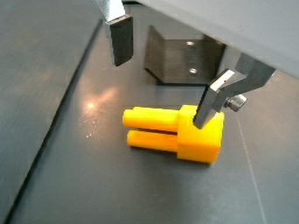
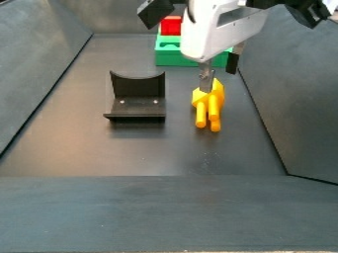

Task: Pick up the 3 prong object. Move up. Rotate the 3 prong object. Place the 3 prong object on the fixture. Regrasp the 3 prong object. Move to above the board. Insert the 3 prong object.
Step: Rotate the 3 prong object.

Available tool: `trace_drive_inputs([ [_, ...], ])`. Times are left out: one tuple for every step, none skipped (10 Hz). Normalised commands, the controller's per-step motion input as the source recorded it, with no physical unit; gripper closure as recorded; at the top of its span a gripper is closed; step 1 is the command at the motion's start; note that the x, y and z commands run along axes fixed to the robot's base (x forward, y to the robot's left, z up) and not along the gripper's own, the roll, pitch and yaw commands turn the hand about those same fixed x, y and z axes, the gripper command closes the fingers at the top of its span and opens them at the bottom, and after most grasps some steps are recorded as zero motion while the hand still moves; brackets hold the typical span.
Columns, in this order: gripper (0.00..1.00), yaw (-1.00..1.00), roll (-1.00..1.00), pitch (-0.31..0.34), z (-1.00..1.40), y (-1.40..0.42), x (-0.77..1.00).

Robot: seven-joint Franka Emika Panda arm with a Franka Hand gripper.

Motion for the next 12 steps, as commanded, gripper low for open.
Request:
trace_drive_inputs([
  [0.00, 1.00, 0.00, -0.010, -0.03, 0.00, 0.04],
  [0.00, 1.00, 0.00, -0.010, -0.03, 0.00, 0.04],
  [0.00, 1.00, 0.00, -0.011, -0.03, 0.00, 0.04],
  [0.00, 1.00, 0.00, -0.011, -0.03, 0.00, 0.04],
  [0.00, 1.00, 0.00, -0.011, -0.03, 0.00, 0.04],
  [0.00, 1.00, 0.00, -0.012, -0.03, 0.00, 0.04],
  [0.00, 1.00, 0.00, -0.012, -0.03, 0.00, 0.04],
  [0.00, 1.00, 0.00, -0.013, -0.03, 0.00, 0.04],
  [0.00, 1.00, 0.00, -0.013, -0.03, 0.00, 0.04],
  [0.00, 1.00, 0.00, -0.014, -0.03, 0.00, 0.04],
  [0.00, 1.00, 0.00, -0.014, -0.03, 0.00, 0.04],
  [0.00, 1.00, 0.00, -0.015, -0.03, 0.00, 0.04],
])
